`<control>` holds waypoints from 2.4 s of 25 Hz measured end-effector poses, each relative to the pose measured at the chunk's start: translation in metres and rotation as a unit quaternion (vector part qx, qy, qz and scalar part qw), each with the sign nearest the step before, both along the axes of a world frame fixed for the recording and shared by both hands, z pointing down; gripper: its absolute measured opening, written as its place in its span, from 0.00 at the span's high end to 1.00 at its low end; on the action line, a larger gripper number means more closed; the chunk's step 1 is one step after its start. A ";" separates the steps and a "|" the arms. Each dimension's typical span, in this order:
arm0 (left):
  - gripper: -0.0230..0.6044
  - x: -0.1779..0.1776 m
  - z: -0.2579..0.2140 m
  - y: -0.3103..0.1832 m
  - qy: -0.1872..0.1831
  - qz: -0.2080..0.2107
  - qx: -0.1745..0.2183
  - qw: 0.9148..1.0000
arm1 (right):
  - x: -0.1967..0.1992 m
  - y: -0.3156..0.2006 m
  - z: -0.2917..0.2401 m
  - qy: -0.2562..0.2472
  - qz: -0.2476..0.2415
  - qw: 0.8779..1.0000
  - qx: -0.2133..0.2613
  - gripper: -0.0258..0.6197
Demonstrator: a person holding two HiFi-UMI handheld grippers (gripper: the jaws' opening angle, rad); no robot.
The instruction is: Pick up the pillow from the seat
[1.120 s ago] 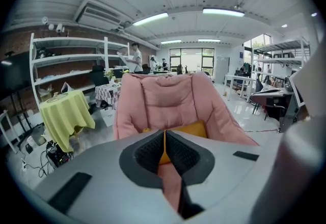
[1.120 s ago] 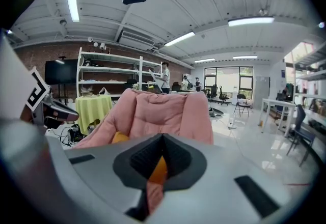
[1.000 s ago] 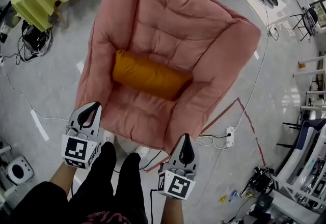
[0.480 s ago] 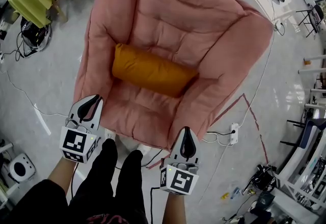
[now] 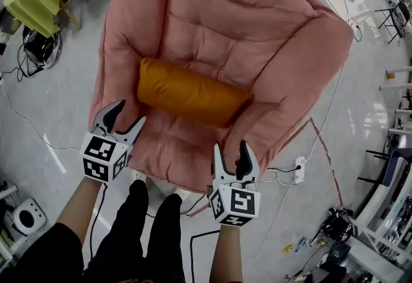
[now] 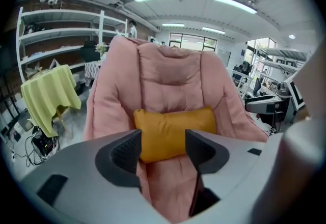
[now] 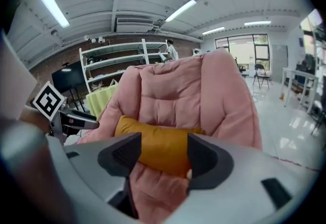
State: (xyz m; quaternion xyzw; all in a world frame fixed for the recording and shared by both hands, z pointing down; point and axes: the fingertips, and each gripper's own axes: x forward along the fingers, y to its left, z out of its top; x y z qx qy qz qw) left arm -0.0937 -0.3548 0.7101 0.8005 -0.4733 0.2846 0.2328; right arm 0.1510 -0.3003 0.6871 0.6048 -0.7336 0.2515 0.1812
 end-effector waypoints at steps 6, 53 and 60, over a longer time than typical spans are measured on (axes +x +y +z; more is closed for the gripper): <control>0.52 0.000 0.047 -0.023 -0.010 -0.018 -0.027 0.999 | 0.001 -0.027 0.053 -0.010 0.002 0.999 -0.043 0.49; 0.69 0.027 0.128 -0.063 -0.067 0.010 -0.053 0.996 | 0.001 -0.071 0.167 0.039 -0.003 0.993 -0.110 0.66; 0.70 0.029 0.109 -0.060 -0.051 0.011 -0.035 0.998 | 0.004 -0.069 0.147 0.051 0.007 0.995 -0.088 0.67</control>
